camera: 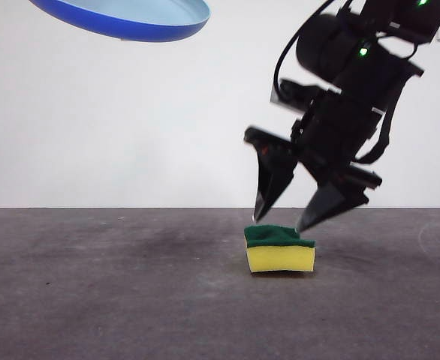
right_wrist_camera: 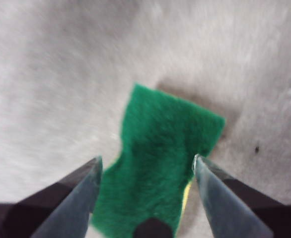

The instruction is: Pick up the plate,pick up the cloth,clean the plate with the cloth

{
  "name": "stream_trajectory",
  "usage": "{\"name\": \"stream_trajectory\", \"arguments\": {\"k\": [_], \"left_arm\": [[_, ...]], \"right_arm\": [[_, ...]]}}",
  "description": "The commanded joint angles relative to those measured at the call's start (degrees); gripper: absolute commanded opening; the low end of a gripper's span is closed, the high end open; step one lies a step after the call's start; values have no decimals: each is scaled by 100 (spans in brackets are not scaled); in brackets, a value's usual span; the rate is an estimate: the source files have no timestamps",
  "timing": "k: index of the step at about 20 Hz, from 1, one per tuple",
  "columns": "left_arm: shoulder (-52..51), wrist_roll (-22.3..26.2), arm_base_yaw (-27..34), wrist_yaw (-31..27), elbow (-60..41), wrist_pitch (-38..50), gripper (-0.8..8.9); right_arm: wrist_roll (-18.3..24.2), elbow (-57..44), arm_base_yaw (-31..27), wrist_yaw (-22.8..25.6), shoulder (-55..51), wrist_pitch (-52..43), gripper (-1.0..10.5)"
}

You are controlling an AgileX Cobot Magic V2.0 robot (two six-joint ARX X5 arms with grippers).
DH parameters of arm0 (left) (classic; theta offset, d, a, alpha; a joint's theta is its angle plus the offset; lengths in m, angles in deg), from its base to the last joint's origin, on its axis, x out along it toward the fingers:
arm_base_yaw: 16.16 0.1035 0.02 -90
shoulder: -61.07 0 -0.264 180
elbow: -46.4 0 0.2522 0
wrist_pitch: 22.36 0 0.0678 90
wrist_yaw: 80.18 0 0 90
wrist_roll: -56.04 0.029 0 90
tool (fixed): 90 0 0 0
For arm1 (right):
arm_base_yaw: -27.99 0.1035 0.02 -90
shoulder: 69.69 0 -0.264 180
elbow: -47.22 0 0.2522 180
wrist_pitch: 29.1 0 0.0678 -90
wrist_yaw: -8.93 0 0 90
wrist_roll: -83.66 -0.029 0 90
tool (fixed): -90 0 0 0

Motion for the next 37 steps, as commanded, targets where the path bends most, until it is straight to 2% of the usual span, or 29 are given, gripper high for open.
{"name": "stream_trajectory", "arguments": {"k": [1,2,3,5,6,12,18,22,26,30,37], "left_arm": [[-9,7,-20,24,-2,17,-7],[-9,9,-20,24,-2,17,-7],[-9,11,-20,24,-2,17,-7],[-9,13,-20,20,-2,20,-7],[-7,13,-20,17,-2,20,-7],[157,11,-20,-22,-2,20,-7],[955,2,-37,-13,-2,15,-7],[1493,-74,-396,24,-2,52,-7],[1679,-343,-1126,337,-2,424,-7],[1681,-501,-1690,310,-2,737,-7],[1681,-608,-2063,299,-2,1012,-8]], "right_arm": [[-76,9,24,35,326,-37,312],[-133,9,37,44,426,-48,309],[-160,9,37,57,498,-46,251],[-149,9,70,61,533,-48,40],[-122,11,96,72,531,-76,-20],[-118,201,122,203,-20,177,-16],[-131,249,122,203,-1683,527,-16],[-214,249,166,199,-2544,514,-16],[-212,251,398,205,-2540,533,-16],[-188,249,702,376,-2293,520,-16],[-146,249,1239,417,-1982,660,-16]]}}
